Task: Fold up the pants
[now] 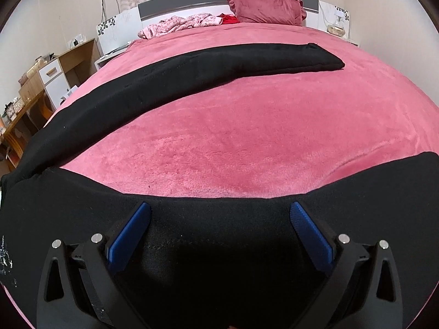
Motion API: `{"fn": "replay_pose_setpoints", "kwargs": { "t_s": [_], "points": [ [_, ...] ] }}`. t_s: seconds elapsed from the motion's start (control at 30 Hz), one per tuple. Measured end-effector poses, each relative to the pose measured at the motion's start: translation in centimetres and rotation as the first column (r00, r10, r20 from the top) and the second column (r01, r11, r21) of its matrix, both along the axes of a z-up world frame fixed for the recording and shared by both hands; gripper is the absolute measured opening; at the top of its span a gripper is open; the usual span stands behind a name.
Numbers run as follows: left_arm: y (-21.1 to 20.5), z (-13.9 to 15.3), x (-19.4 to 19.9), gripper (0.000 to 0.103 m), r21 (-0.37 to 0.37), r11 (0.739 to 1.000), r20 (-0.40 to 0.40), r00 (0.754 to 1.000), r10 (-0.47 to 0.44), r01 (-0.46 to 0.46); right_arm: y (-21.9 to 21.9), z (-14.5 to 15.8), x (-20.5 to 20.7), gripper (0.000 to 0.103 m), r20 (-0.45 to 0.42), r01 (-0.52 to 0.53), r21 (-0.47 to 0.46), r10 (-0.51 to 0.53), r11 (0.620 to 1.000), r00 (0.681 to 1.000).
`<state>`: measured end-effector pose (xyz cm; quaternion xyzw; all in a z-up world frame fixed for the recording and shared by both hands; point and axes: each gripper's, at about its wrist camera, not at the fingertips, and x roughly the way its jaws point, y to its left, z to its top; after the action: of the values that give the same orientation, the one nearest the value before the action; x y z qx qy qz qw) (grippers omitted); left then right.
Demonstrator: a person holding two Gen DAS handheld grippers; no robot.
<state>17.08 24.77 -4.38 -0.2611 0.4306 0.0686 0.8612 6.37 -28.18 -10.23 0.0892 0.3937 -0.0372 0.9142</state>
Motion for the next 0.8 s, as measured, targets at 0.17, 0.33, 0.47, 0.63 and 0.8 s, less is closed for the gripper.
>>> {"fn": "replay_pose_setpoints", "kwargs": {
  "t_s": [0.17,0.33,0.47,0.63,0.8],
  "points": [
    [2.8,0.0,3.9,0.094,-0.043,0.995,-0.010,0.996,0.091,-0.091,-0.1,0.0,-0.1,0.101,0.004,0.000,0.006,0.000,1.000,1.000],
    [4.6,0.4,6.8,0.094,-0.024,0.990,-0.005,0.990,0.138,-0.138,-0.2,-0.1,0.1,0.101,0.005,0.001,0.009,-0.001,1.000,1.000],
    [5.5,0.0,8.3,0.094,-0.056,0.985,0.009,0.986,0.166,-0.165,-0.2,-0.1,0.1,0.101,0.008,0.001,0.010,-0.001,1.000,1.000],
    [4.8,-1.5,11.2,0.094,0.027,0.995,-0.049,0.994,0.095,-0.094,-0.2,-0.1,0.1,0.101,0.008,0.003,0.006,-0.003,1.000,1.000],
    [3.0,-2.7,13.2,0.094,0.117,0.993,-0.044,0.999,0.008,-0.003,-0.2,-0.2,0.2,0.101,0.008,0.004,0.002,-0.004,1.000,1.000]
  ]
}}
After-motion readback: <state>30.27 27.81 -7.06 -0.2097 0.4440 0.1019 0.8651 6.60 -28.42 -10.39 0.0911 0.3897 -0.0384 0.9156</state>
